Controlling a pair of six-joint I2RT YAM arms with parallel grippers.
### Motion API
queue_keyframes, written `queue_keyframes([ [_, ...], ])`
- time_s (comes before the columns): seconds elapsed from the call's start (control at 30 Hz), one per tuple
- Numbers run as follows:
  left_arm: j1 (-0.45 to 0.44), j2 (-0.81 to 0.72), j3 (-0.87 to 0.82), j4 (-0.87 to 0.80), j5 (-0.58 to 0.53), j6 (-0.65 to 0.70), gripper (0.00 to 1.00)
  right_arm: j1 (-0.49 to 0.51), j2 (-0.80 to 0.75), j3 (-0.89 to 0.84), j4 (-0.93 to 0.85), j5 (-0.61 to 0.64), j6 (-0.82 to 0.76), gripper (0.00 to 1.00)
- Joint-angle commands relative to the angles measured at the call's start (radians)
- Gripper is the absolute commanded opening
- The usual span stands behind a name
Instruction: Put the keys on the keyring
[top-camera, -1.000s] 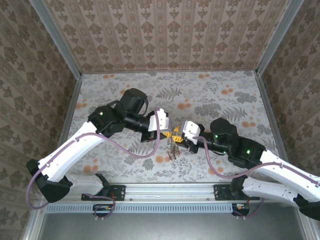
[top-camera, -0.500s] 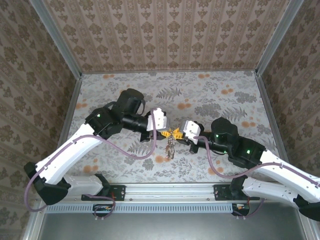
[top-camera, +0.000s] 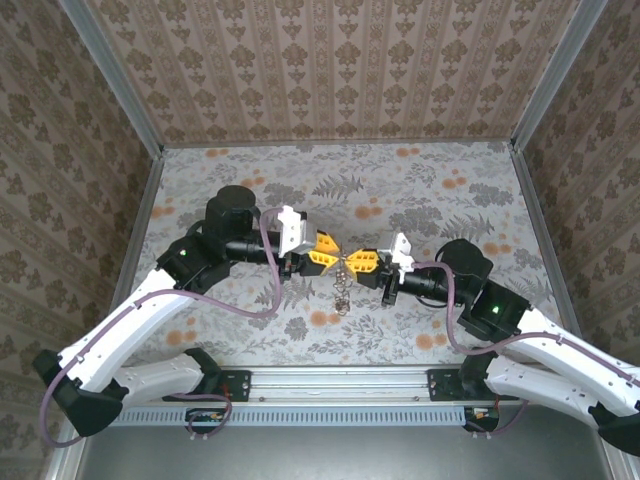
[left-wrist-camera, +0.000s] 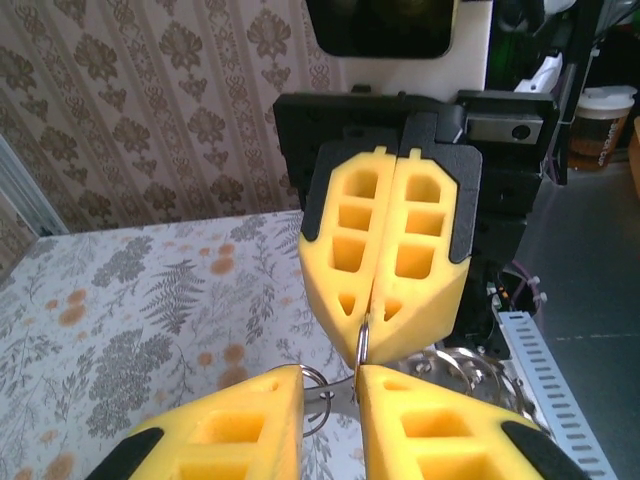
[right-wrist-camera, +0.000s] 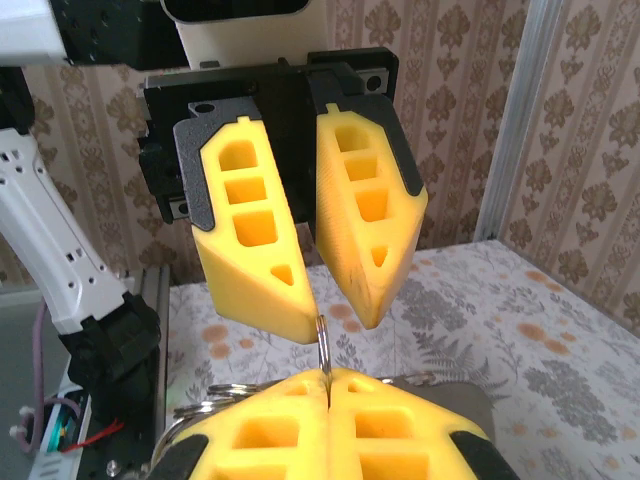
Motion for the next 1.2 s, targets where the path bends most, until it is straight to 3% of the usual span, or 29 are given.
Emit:
queue_keyframes([
  [0.0, 0.006, -0.016, -0.009, 0.080, 0.041, -0.041, 0.21, -0.020, -0.019, -0.019, 0.164, -0.050, 0.090, 0.00],
  [0.33, 0.002, -0.019, -0.012, 0.082, 0.050, -0.045, 0.22, -0.085, -0.019, -0.078, 0.345, -0.124, 0.226, 0.00],
  [1.17, -0.037, 0.008, 0.029, 0.088, 0.060, -0.033, 0.20, -0.081, -0.002, -0.068, 0.329, -0.204, 0.180, 0.00],
])
